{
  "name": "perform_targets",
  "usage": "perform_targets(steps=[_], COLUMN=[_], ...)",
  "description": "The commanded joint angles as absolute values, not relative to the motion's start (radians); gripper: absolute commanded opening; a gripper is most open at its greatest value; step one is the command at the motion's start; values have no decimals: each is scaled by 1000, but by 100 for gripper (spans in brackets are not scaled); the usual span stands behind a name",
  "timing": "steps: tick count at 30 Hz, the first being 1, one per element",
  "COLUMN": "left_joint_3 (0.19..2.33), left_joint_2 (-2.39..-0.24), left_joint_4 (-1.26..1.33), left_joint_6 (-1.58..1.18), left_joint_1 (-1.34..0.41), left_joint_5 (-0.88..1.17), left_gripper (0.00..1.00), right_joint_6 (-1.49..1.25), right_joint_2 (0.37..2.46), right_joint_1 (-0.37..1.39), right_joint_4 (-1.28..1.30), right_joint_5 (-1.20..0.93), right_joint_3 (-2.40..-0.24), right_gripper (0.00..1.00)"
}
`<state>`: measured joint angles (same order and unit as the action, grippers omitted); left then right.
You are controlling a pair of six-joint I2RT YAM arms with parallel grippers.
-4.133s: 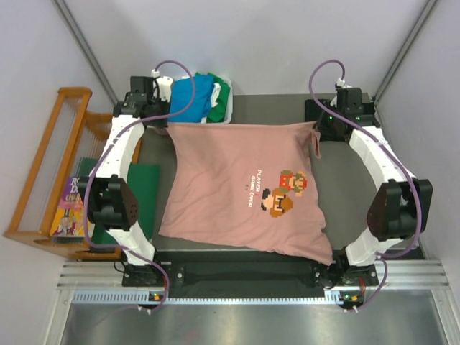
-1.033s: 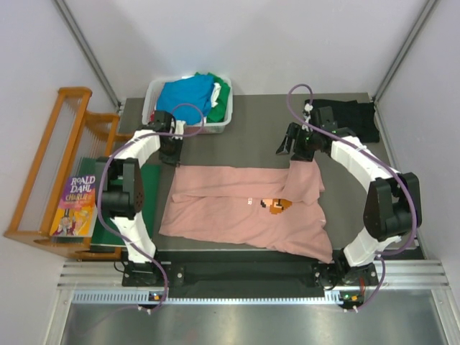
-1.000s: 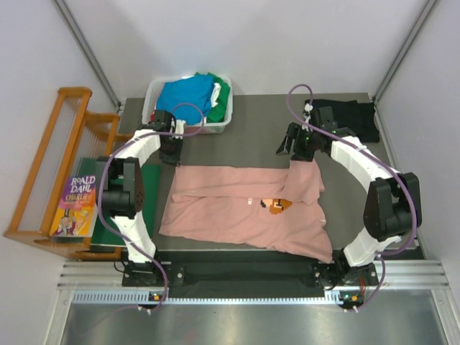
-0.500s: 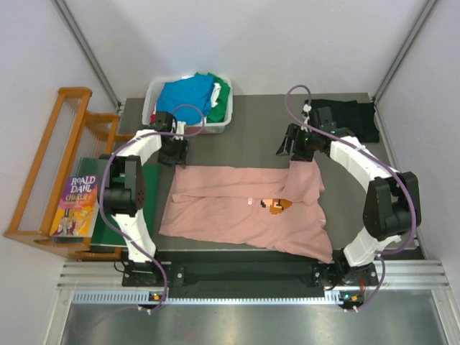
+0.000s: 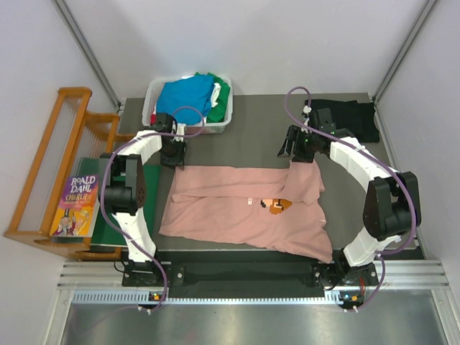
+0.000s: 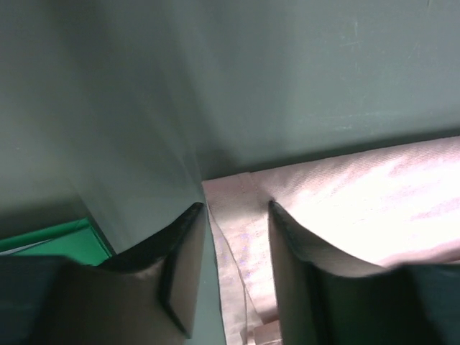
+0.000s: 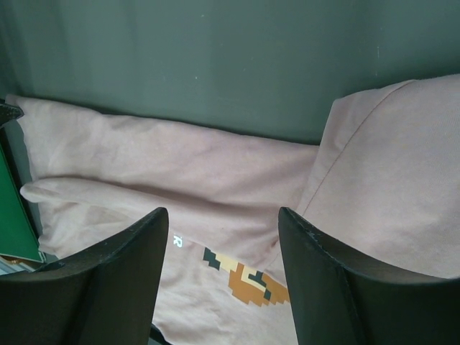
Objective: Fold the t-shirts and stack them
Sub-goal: Fold the tshirt
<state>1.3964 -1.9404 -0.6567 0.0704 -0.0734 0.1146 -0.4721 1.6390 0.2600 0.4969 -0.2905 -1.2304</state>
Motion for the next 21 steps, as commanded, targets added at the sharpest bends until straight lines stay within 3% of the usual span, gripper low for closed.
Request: perform_targets(steps=[1,7,8,10,21], left_joint_3=[1390,1388,1390,1396,1473], left_joint_2=[-1951,-1957,-1959,-1967,-2002], left_joint_4=[-624,-620,-618,-615,-632], left_joint_6=[57,61,61,61,58], left_joint_1=[-69,-66,-66,-63,-8], left_joint_5=[130,126,127,117,117], left_gripper=[42,28,16,0,0], right_joint_6=[-462,-465,-466,-465,-463], right_joint_2=[1605,1598,1598,1601,1624], right_joint_1=[267,268,267,267,262], right_joint_4=[477,471,471,472,474], right_joint_5=[-276,-278,-276,-270,-249], right_joint_3=[-1235,-1229,-1229,-1224,-1187], right_gripper=[62,60,59,59,57])
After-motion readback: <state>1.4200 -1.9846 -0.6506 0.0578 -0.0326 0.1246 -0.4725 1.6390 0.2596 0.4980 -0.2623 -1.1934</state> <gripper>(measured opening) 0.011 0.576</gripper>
